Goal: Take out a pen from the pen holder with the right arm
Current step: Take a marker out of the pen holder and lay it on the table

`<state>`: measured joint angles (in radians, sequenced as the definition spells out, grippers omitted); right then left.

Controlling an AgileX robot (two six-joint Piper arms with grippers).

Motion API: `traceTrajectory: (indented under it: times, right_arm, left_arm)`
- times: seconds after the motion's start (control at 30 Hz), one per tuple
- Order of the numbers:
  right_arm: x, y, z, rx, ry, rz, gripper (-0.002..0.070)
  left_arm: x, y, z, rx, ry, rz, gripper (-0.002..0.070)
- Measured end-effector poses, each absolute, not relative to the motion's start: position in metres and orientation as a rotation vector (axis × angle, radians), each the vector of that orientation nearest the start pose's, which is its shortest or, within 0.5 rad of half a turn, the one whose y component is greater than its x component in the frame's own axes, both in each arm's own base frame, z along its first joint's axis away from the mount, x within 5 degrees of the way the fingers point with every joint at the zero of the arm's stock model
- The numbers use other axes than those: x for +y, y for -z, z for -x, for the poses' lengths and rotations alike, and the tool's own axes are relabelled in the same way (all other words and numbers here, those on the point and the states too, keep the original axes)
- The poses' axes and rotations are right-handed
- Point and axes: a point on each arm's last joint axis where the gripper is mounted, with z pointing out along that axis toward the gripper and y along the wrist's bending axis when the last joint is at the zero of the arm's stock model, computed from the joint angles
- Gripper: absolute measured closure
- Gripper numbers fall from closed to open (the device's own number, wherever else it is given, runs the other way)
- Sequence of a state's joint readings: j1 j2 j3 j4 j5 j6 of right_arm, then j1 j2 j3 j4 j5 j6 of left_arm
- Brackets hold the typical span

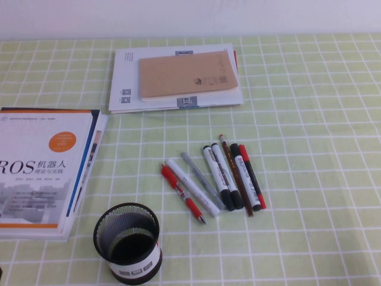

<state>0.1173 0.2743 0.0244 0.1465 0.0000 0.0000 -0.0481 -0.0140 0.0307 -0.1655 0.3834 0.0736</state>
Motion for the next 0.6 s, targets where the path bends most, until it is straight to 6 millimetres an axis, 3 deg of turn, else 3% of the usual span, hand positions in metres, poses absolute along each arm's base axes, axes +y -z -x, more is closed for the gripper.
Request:
traceTrajectory:
  times: [0.23, 0.6]
  right_arm:
    - [0.007, -0.181, -0.057, 1.775, -0.185, -0.031, 0.0688]
    - [0.008, -0.171, -0.052, 1.874, -0.148, 0.004, 0.0688]
  left_arm:
    - [-0.008, -0.170, -0.052, 1.881, 0.146, -0.012, 0.0683]
    - [-0.008, -0.170, -0.052, 1.881, 0.146, -0.012, 0.0683]
